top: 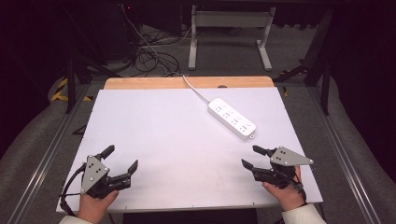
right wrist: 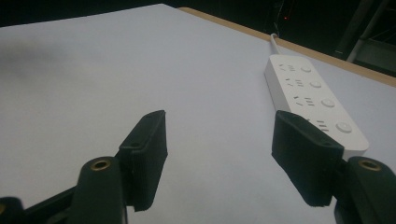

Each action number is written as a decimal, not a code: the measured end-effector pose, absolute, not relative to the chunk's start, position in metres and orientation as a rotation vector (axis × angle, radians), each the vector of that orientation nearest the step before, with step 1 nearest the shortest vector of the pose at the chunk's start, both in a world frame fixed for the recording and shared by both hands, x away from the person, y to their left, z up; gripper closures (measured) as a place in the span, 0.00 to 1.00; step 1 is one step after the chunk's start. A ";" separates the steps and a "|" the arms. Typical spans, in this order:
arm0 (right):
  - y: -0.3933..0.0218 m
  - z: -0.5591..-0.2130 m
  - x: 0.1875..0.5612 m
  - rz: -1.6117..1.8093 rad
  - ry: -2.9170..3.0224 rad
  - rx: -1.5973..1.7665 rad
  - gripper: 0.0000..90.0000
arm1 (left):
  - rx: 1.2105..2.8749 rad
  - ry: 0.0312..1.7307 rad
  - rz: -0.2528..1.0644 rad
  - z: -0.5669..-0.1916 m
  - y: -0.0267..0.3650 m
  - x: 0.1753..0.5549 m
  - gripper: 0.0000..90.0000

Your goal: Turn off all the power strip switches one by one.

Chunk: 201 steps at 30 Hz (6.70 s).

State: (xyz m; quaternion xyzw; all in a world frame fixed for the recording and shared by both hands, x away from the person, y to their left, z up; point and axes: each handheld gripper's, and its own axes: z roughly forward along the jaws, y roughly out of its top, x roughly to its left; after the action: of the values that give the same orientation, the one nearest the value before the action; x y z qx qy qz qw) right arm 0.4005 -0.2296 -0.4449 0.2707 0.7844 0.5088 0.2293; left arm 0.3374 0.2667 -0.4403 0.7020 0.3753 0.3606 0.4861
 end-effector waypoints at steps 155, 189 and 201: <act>-0.204 -0.439 0.585 0.687 2.383 1.286 1.00 | 1.735 0.900 0.931 -0.445 0.266 0.336 0.14; -0.191 -0.440 0.599 0.898 2.274 1.252 1.00 | 1.733 0.909 0.933 -0.445 0.267 0.336 0.14; -0.187 -0.446 0.601 0.858 2.298 1.239 1.00 | 1.735 0.908 0.943 -0.445 0.267 0.336 0.14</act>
State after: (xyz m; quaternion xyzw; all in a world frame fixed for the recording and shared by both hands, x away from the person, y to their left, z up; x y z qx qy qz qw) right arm 0.6014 -0.1869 -0.4461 0.4421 0.8200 0.3063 0.1957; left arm 0.3357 0.2671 -0.4454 0.7067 0.3699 0.3839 0.4652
